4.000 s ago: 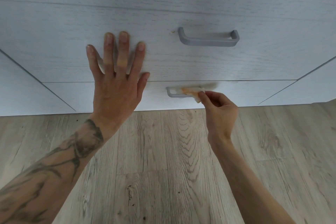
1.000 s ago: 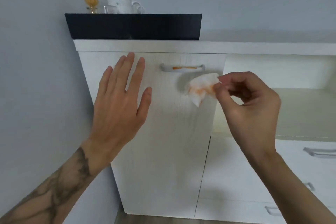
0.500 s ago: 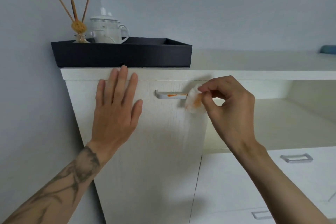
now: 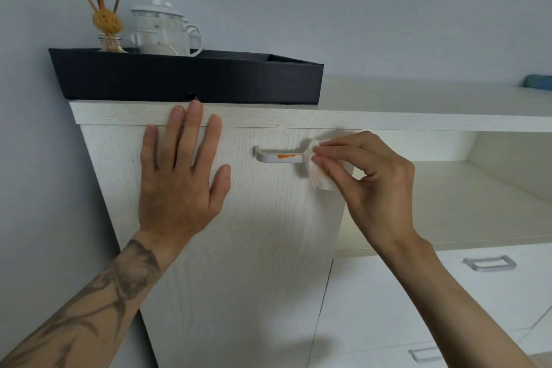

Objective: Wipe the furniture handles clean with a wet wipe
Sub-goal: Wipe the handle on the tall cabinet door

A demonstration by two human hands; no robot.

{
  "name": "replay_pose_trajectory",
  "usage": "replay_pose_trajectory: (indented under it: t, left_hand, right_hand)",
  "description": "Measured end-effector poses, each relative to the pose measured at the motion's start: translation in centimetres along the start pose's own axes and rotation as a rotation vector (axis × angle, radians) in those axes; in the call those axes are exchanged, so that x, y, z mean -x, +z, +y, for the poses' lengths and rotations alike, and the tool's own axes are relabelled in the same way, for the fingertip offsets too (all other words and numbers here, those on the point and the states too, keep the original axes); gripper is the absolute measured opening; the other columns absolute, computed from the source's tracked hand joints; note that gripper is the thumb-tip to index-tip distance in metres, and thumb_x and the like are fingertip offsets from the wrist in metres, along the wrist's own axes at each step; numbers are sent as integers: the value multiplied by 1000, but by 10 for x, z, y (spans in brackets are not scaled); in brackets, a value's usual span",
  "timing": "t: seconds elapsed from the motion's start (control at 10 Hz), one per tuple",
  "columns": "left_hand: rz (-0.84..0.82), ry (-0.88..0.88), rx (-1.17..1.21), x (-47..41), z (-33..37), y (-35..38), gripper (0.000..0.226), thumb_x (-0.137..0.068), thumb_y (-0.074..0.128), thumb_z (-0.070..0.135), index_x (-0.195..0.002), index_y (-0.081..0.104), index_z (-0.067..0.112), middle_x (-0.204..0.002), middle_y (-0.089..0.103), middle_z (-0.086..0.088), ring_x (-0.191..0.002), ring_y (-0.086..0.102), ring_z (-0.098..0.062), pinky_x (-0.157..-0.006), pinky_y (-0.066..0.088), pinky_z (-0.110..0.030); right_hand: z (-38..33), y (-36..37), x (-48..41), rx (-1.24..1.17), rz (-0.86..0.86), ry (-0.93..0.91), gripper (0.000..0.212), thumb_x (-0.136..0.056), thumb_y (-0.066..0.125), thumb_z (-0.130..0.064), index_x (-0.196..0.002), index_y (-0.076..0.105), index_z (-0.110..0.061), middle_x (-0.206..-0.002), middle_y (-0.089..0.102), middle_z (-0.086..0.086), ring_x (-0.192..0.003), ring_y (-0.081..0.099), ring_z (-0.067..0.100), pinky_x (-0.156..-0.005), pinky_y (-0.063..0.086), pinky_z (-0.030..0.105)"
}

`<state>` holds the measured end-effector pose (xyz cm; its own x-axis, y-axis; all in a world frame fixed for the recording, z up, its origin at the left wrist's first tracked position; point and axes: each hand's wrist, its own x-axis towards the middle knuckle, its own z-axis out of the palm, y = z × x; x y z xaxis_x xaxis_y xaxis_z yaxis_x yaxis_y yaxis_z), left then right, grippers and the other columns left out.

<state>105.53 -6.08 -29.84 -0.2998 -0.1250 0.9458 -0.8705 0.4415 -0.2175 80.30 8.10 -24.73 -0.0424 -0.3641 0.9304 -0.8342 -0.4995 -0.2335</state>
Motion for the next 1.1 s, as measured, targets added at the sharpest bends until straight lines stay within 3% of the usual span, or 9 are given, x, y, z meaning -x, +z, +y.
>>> replay_pose_trajectory:
  t: [0.2, 0.3, 0.4, 0.6, 0.7, 0.9, 1.1]
  left_hand:
    - [10, 2, -5, 0, 0, 1, 72, -113, 33, 44, -172, 4, 16, -176, 9, -14, -166, -7, -25, -134, -2, -51]
    - [12, 0, -9, 1, -1, 3, 72, -112, 33, 45, -172, 4, 17, -177, 8, -14, -166, -7, -25, -134, -2, -51]
    - [15, -2, -7, 0, 0, 3, 72, -112, 33, 44, -172, 4, 17, -176, 9, -14, -166, -7, -25, -134, -2, -51]
    - [19, 0, -3, 0, 0, 3, 72, -112, 33, 44, -172, 4, 17, -177, 7, -14, -166, -7, -25, -134, -1, -52]
    - [20, -2, 2, 0, -1, 3, 72, -112, 33, 44, -172, 4, 16, -177, 7, -14, -166, -7, -25, -134, -2, -52]
    - [17, -4, 7, 0, 0, 2, 72, -113, 32, 44, -172, 4, 16, -176, 9, -15, -166, -7, -25, -134, -2, -52]
    - [9, 2, 13, 0, 0, 2, 72, -113, 33, 44, -172, 3, 16, -176, 7, -14, -166, -8, -25, -134, -2, -52]
  right_hand:
    - [9, -1, -9, 31, -61, -117, 7, -94, 81, -22, -99, 85, -19, -102, 76, -12, -108, 61, 13, -97, 48, 50]
    - [15, -6, -5, 49, -26, -54, 6, -92, 83, -22, -97, 85, -20, -100, 73, -16, -105, 59, 16, -92, 48, 58]
    - [6, 6, -6, 27, -31, -69, 7, -92, 82, -24, -98, 85, -21, -100, 74, -15, -105, 57, 11, -95, 44, 50]
    - [19, -8, -6, 49, -26, -37, 8, -92, 81, -28, -98, 85, -24, -98, 68, -22, -104, 50, 8, -92, 44, 53]
    - [10, 2, -4, 29, 3, -18, 8, -92, 83, -25, -99, 85, -23, -96, 71, -16, -104, 51, 9, -91, 44, 50]
    - [15, -3, -7, 12, -67, -43, 10, -94, 80, -28, -102, 84, -26, -102, 74, -17, -107, 50, 8, -92, 44, 57]
    - [-4, 19, -7, -34, -31, -12, 8, -92, 83, -26, -100, 85, -24, -99, 73, -18, -105, 52, 6, -94, 44, 51]
